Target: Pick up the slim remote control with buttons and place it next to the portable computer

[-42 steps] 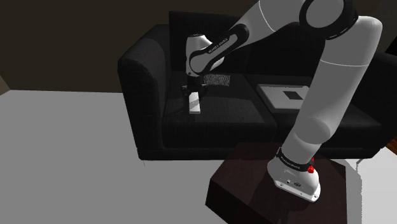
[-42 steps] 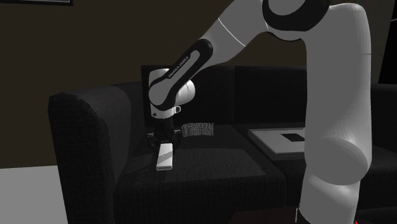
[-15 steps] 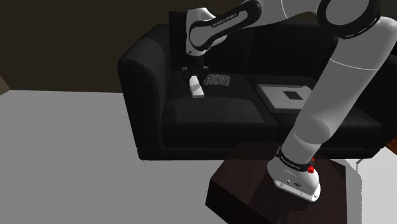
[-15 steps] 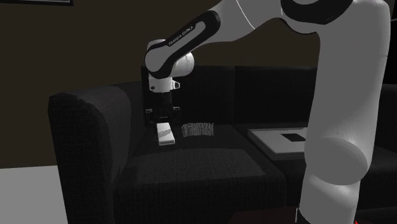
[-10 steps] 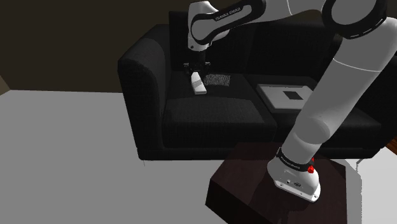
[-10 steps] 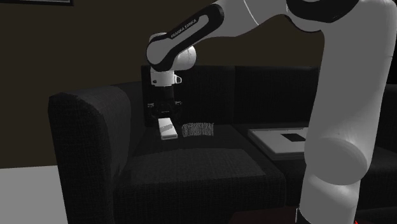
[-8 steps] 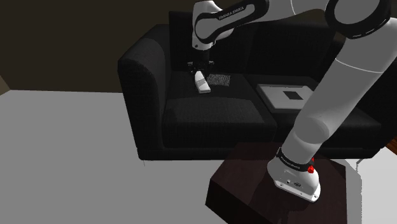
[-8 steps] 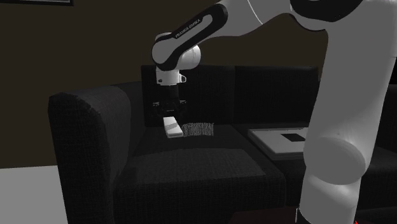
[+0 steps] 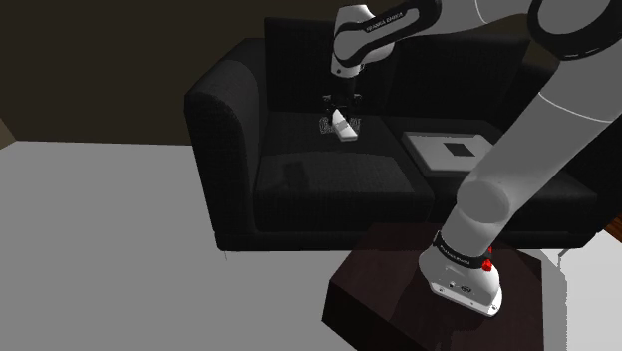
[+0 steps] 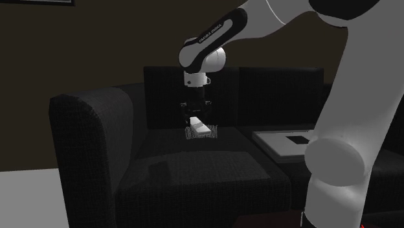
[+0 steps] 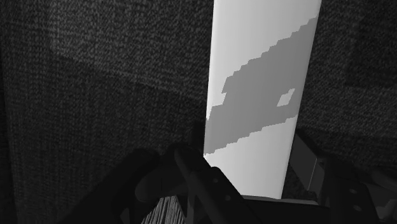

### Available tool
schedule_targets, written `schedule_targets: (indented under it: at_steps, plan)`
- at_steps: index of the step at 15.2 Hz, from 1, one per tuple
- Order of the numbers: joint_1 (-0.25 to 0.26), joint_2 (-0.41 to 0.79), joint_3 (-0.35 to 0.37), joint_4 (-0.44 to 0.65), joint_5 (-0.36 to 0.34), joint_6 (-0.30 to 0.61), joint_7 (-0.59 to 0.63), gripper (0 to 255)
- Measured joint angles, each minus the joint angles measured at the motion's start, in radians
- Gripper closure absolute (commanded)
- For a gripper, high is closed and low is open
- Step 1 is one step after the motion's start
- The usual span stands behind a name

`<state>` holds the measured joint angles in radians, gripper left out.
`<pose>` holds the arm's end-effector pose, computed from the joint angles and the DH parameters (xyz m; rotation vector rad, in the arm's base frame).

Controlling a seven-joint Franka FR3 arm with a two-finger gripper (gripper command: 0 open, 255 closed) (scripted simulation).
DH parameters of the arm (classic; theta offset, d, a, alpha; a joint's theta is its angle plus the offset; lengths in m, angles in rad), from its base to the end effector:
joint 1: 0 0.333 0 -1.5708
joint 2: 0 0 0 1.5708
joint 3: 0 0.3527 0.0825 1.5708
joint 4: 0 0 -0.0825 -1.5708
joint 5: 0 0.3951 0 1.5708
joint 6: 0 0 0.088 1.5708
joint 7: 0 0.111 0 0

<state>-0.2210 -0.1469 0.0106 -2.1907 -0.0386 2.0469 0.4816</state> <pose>0.4960 -0.1081 0.4767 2.9315 -1.0279 0.0123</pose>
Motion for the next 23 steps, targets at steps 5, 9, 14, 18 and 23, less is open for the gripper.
schedule_targets:
  at_steps: [5, 9, 14, 18, 23]
  plan:
    - [-0.054, -0.056, -0.072, -0.053, -0.014, 0.002, -0.118, 255]
    - [-0.100, -0.072, -0.135, -0.069, -0.030, 0.006, -0.219, 255]
    - [-0.150, -0.054, -0.209, -0.054, -0.042, 0.015, -0.337, 255]
    - [-0.193, -0.035, -0.273, -0.029, -0.048, 0.015, -0.440, 255]
    - [-0.244, 0.025, -0.350, 0.035, -0.038, 0.015, -0.574, 255]
